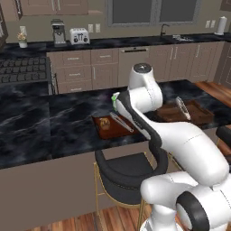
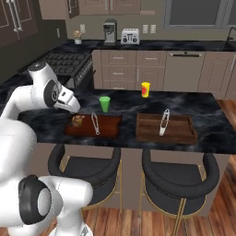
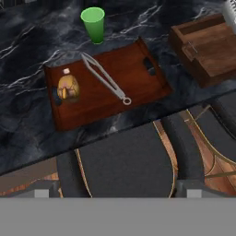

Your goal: Gather the mushroom and carrot from the fridge and place them on a tray on the dining counter. Then gather the chicken drumsticks from the fridge and place them on the other tray.

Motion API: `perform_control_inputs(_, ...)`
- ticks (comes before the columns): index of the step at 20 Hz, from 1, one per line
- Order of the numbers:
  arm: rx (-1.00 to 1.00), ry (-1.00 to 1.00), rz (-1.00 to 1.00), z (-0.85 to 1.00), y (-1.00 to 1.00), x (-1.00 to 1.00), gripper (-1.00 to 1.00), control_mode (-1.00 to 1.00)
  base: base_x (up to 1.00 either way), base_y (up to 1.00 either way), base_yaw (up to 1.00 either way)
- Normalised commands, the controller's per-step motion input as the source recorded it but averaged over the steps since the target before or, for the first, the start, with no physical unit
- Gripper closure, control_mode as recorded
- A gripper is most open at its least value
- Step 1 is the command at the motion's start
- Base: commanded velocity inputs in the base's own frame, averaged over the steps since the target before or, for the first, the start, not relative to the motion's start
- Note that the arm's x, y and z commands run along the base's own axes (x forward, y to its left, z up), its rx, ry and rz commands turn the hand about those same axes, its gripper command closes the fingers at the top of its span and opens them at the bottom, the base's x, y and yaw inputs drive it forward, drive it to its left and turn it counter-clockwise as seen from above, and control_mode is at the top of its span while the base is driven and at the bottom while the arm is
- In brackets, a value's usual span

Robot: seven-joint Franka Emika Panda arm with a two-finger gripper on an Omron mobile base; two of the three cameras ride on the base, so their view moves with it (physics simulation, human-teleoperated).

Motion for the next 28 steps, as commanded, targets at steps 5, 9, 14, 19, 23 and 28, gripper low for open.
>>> perform_control_inputs(5, 0.00, 0.00, 0.06, 0.42, -0.53, -1.00, -1.00, -1.00, 0.00, 0.00, 0.00)
perform_control_inputs(9, 0.00, 0.00, 0.11, 0.36, -0.50, -1.00, -1.00, -1.00, 0.00, 0.00, 0.00)
perform_control_inputs(14, 0.00, -0.01, 0.14, 0.30, -0.48, -0.98, -1.00, -1.00, 0.00, 0.00, 0.00)
perform_control_inputs(19, 0.00, -0.04, 0.11, 0.34, -0.37, -1.00, -1.00, -1.00, 0.00, 0.00, 0.00)
perform_control_inputs(23, 0.00, 0.00, 0.01, 0.40, -0.03, -0.85, -1.00, -1.00, 0.00, 0.00, 0.00)
perform_control_inputs(28, 0.00, 0.02, 0.00, 0.00, 0.00, -0.76, -1.00, -1.00, 0.00, 0.00, 0.00)
